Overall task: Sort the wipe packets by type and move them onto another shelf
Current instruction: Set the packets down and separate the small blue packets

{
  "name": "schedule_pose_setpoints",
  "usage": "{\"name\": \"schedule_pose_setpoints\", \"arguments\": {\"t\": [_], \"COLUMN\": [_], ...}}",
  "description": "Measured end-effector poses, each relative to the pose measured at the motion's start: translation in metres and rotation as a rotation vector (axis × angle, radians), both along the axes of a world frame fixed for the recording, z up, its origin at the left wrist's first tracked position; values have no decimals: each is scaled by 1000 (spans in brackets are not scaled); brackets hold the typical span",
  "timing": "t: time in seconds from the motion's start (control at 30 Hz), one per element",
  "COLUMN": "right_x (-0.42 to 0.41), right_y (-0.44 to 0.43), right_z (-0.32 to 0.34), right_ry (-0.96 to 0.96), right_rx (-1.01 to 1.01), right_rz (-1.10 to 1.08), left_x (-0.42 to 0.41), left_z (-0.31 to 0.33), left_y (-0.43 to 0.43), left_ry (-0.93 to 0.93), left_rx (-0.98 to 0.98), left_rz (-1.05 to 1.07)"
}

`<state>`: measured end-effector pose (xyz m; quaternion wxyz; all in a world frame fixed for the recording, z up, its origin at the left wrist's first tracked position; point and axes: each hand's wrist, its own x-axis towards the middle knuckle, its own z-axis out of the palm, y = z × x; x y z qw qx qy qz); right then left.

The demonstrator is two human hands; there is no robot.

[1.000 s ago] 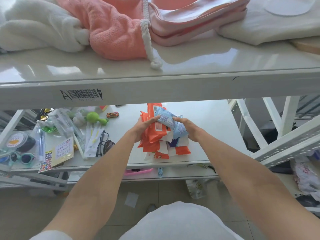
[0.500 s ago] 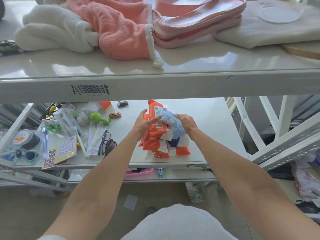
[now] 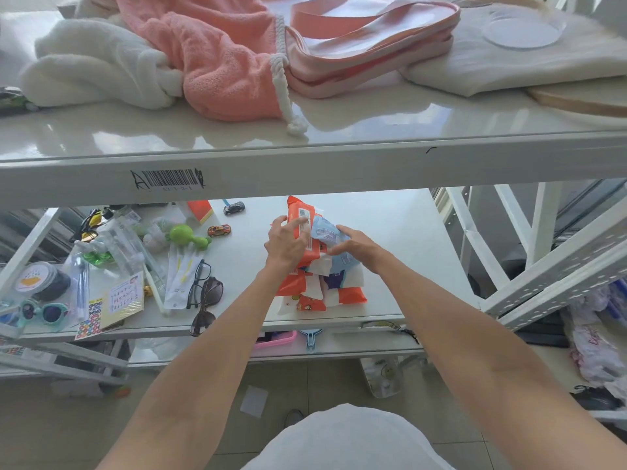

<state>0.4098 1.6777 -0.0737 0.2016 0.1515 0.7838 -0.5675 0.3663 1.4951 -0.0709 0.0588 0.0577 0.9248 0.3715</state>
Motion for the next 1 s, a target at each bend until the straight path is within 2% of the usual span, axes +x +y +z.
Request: {"name": "schedule_pose_setpoints", "arguments": {"t": [0.1, 0.27, 0.37, 0.43, 0.5, 0.57, 0.67, 0.8, 0.9, 1.0], "right_x": [-5, -4, -1, 1, 4, 8, 13, 25, 41, 55], "right_y": [2, -6, -5, -2, 1, 8, 31, 72, 103, 123], "right_z": [-4, 3, -3, -7, -7, -5, -11, -28, -49, -73], "right_ry": [23, 113, 163, 188, 223, 246, 266, 213, 151, -18], "right_rx": [201, 357, 387, 380, 343, 243, 150, 19, 115, 243], "right_rz": [19, 4, -10, -80, -223, -397, -514, -568, -580, -485], "left_x": [-3, -4, -5, -4, -4, -3, 2, 9, 11, 12], "left_z": [3, 9, 11, 16, 20, 28, 35, 29, 24, 18], "left_y": [3, 9, 7, 6, 9, 18, 36, 53, 63, 71], "left_ry": [-1, 28, 50, 145, 290, 333, 239, 185, 144, 70], "left_rx": [-17, -30, -79, -140, -235, -305, -398, -488, -477, -420], "left_rz": [-40, -49, -58, -107, -263, -440, -569, -512, -481, -434]}}
